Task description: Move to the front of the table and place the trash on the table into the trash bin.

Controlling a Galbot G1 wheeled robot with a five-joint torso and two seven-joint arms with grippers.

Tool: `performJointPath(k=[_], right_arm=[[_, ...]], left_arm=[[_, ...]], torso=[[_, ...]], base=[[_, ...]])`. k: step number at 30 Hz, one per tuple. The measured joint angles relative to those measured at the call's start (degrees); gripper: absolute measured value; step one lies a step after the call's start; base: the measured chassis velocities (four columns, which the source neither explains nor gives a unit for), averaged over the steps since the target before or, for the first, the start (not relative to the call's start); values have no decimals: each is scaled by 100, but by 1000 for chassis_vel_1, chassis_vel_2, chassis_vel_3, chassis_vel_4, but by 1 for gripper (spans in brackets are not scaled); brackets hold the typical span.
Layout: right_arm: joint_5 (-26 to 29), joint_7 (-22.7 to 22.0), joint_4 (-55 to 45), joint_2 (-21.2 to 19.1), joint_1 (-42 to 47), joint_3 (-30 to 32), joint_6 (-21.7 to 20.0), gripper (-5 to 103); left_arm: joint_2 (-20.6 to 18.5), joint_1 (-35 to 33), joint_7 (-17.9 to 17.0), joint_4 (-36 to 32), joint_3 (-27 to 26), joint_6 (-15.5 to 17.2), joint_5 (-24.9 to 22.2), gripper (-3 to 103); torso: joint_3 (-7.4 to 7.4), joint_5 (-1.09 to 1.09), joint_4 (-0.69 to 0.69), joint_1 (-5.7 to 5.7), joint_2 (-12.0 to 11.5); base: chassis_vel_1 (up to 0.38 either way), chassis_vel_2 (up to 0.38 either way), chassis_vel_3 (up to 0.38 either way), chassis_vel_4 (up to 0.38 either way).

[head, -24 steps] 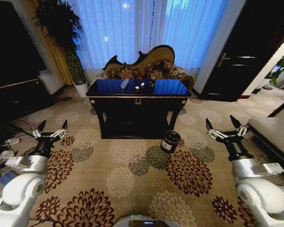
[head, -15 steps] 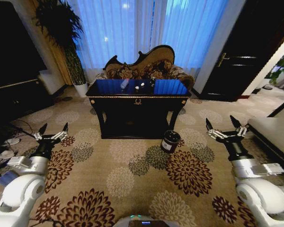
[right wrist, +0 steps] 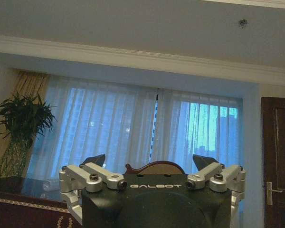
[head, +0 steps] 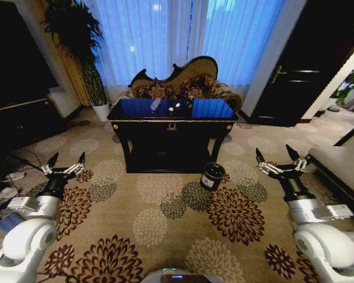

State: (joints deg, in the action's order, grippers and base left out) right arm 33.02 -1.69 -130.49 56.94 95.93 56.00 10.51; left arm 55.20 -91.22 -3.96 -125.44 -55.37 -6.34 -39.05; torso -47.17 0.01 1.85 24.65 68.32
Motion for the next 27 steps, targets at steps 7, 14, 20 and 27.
performJointPath(k=[7,14,20,27], right_arm=[[-10,26,-2,19,8,-11,13,100],[-23,76,-16,37,33,-19,32,100],[-52,93,-17,57,47,-51,50,100],[-55,96,-12,61,43,-55,54,100]], left_arm=[[-9,23,23,-36,-18,-113,123,100],[57,7,21,-32,-17,-112,92,100],[102,-24,9,-68,4,-99,35,100],[111,-42,9,-78,19,-81,24,100]], torso=[[0,-1,0,0,0],[0,-1,0,0,-1],[0,-1,1,0,-1],[0,-1,0,0,-1]], base=[[0,0,0,0],[0,0,0,0],[0,0,0,0],[-58,52,59,-68]])
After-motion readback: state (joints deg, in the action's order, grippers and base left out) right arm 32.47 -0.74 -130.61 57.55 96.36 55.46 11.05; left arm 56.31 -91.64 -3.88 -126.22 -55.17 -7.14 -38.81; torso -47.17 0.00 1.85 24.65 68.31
